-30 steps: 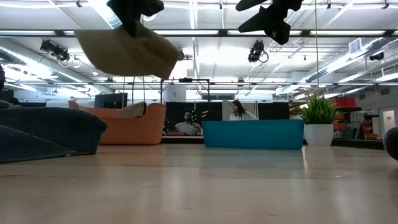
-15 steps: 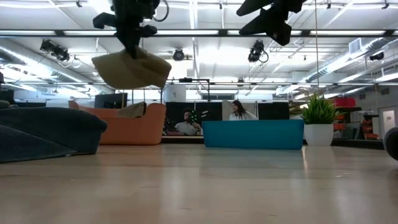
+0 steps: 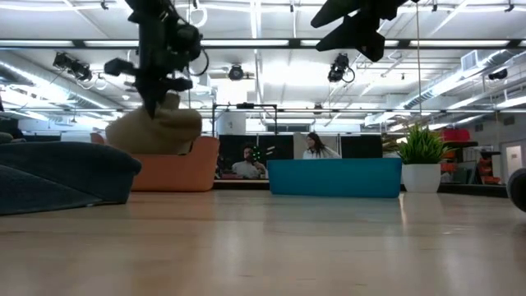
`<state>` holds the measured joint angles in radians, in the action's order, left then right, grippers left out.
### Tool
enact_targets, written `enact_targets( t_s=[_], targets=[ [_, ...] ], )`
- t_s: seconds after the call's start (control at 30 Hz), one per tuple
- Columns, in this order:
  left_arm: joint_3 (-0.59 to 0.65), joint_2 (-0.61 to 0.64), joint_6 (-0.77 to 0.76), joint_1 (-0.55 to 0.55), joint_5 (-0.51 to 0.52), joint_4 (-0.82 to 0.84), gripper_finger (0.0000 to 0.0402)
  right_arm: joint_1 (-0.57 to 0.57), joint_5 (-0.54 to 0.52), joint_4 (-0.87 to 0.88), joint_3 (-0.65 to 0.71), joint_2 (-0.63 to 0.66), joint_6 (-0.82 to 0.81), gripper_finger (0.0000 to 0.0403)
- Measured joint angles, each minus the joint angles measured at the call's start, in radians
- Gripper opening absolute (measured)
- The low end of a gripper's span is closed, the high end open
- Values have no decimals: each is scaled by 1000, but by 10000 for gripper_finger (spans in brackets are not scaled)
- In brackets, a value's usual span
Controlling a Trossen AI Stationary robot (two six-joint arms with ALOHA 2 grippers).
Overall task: Pick & Place hat
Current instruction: Put the brown cap into the orange bin
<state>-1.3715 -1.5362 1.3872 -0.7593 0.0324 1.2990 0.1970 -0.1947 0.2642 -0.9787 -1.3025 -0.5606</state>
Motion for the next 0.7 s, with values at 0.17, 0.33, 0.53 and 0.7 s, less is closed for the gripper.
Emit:
enact_targets(
  t_s=[0.17,0.33,0.53,0.7],
  targets=[
    [86,0,92,-59,60,-105,12,0,0,0,0,0,-3,180],
    [133,0,77,-88,68,-154,28,0,0,0,0,0,-6,180],
    [153,-1,-142,-97,104,-194,33,0,0,0,0,0,-6,180],
    [153,-1,-254,-82,153,-225,48,0,0,-1,0,0,-6,180]
  ],
)
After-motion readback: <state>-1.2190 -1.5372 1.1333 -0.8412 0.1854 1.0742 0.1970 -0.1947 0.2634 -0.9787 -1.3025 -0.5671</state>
